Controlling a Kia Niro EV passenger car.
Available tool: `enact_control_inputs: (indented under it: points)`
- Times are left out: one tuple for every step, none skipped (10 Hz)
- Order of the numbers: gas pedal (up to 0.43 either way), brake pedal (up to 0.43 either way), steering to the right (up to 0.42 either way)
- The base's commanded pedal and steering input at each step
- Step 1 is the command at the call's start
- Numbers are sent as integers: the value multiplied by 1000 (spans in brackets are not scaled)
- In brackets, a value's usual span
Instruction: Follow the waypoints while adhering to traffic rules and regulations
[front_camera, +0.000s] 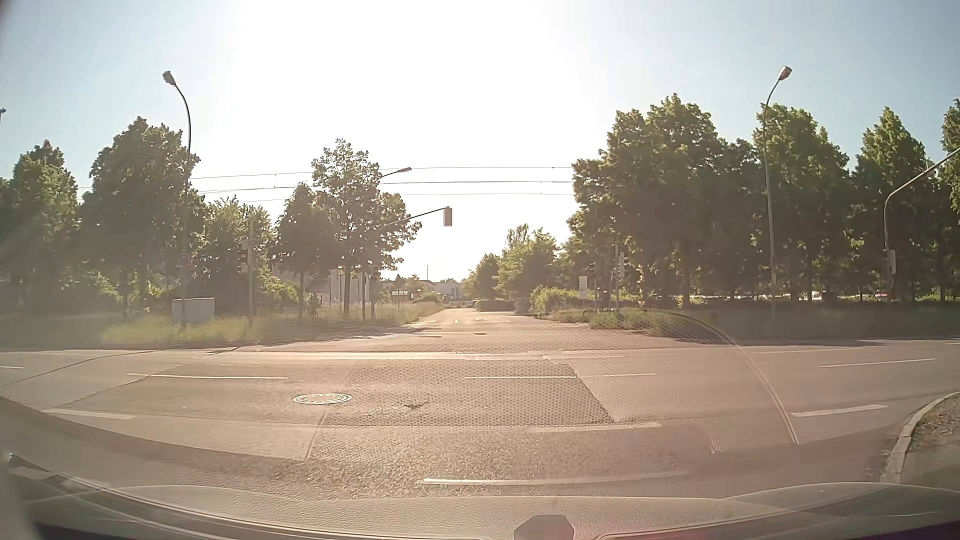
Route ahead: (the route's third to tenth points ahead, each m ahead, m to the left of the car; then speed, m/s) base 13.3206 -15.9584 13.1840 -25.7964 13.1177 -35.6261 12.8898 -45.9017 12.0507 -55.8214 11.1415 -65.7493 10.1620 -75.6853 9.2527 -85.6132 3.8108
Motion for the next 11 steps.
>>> enact_control_inputs:
  points:
    - [197, 0, 150]
    - [197, 0, 176]
    - [197, 0, 195]
    - [189, 0, 214]
    - [150, 0, 229]
    - [98, 0, 271]
    - [0, 0, 346]
    - [0, 0, 388]
    - [0, 0, 397]
    - [0, 0, 406]
    - [0, 0, 430]
